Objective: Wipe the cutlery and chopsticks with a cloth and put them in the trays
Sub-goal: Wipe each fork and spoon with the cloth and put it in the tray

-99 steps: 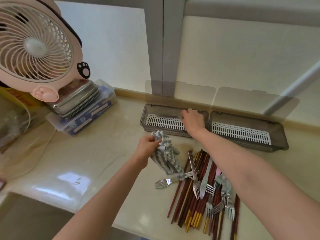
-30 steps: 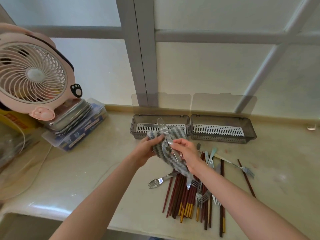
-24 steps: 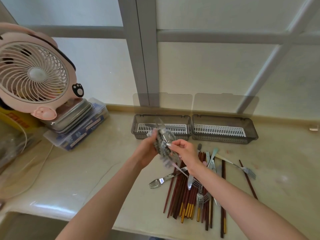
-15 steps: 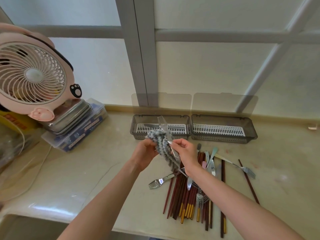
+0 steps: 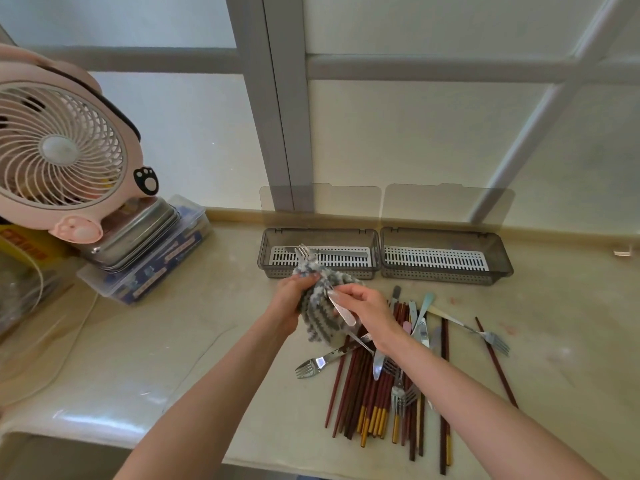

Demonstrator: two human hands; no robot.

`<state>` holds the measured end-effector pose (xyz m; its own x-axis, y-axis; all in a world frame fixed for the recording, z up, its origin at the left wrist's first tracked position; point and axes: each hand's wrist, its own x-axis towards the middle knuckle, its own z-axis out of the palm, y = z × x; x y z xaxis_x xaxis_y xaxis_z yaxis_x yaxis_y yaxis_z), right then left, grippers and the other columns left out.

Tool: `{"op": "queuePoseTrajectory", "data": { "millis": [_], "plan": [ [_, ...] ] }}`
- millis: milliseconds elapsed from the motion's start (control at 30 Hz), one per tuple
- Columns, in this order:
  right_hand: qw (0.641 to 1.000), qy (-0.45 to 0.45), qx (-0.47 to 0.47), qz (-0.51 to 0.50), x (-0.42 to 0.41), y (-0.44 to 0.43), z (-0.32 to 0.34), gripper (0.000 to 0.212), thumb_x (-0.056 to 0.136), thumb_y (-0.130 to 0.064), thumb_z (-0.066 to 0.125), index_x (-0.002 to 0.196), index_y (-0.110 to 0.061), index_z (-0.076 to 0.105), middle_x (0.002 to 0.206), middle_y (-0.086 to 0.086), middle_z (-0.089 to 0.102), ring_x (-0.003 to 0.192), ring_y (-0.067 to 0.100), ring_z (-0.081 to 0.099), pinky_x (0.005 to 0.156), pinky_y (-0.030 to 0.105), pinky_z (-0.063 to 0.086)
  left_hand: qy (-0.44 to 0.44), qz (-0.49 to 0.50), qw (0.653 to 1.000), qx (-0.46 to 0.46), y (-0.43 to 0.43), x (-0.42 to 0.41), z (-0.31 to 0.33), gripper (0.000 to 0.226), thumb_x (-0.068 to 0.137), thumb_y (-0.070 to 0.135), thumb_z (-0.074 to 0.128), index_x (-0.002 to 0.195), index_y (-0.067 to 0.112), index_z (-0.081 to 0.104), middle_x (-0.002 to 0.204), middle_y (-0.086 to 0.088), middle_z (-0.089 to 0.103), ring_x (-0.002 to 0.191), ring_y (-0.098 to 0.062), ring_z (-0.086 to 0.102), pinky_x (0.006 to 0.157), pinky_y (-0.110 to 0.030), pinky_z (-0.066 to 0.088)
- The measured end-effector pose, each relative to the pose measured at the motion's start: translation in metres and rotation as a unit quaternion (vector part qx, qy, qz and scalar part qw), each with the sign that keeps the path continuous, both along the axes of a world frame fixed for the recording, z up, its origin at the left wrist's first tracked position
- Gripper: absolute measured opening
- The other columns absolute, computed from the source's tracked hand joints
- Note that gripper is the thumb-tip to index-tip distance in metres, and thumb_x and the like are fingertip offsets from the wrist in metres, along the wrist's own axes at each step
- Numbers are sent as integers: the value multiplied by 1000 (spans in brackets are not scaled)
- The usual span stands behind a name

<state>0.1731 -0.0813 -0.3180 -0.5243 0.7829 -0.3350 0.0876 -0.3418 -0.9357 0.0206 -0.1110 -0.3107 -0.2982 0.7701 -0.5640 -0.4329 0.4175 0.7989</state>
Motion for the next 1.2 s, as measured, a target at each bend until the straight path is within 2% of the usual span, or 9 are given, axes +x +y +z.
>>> {"op": "queuePoseTrajectory", "data": {
  "millis": [133,233,433,567,667,733,900,1067,1200],
  "plan": [
    [988,66,-39,138,12,3,-2,45,80,-20,65,124,-24,57,100,1,71,92,13,65,85,29,51,-23,25,999,-8,4,-10,3,10,88,7,51,91,5,60,96,-13,65,88,-26,61,89,-39,47],
    [989,87,-54,110,10,1,-7,45,74,-14,69,117,-25,63,100,7,72,89,19,64,92,36,50,-24,39,999,-10,5,-6,4,12,90,9,46,93,4,57,96,-14,65,88,-26,61,83,-37,49],
    [996,57,-54,-51,-5,-8,-11,18,82,3,65,93,-10,63,73,11,71,60,15,63,63,26,52,-30,45,999,7,4,3,8,11,91,7,50,89,4,60,88,-12,67,77,-23,64,72,-32,52],
    [989,52,-69,-116,-13,-4,-8,16,83,-9,67,94,-9,55,82,10,70,70,19,66,59,27,54,-43,26,999,4,-4,17,7,9,91,9,52,91,6,60,82,-9,69,76,-23,64,72,-32,52],
    [982,133,-113,-65,-9,0,-3,30,78,-18,67,102,-6,54,86,7,67,73,16,63,59,26,53,-84,50,995,3,-5,17,11,14,94,14,47,91,6,58,87,-11,66,79,-24,62,74,-32,50],
    [981,154,-120,-12,-6,0,-1,33,74,-13,67,104,-6,55,83,7,67,71,16,62,62,26,53,-101,76,992,2,-2,9,14,15,94,14,47,89,6,59,88,-13,65,79,-24,62,72,-33,49],
    [993,74,-60,-65,-17,0,-8,18,82,0,65,93,-8,53,80,8,67,71,19,61,65,30,52,-87,70,994,5,-7,15,15,13,94,12,48,92,5,59,84,-12,65,75,-23,62,67,-31,51],
    [997,-37,-53,-53,-19,2,-8,36,78,-2,73,108,-6,53,88,4,68,71,14,62,53,19,47,9,32,999,-5,-17,16,5,9,90,3,52,87,7,60,82,-11,66,70,-19,65,56,-25,54],
    [994,-60,9,-96,-22,7,-10,41,77,-17,76,110,-13,51,100,6,58,84,16,57,66,22,43,107,6,994,-27,-17,10,3,9,91,10,56,95,4,62,78,-6,67,69,-16,65,55,-23,53]
  ]
}}
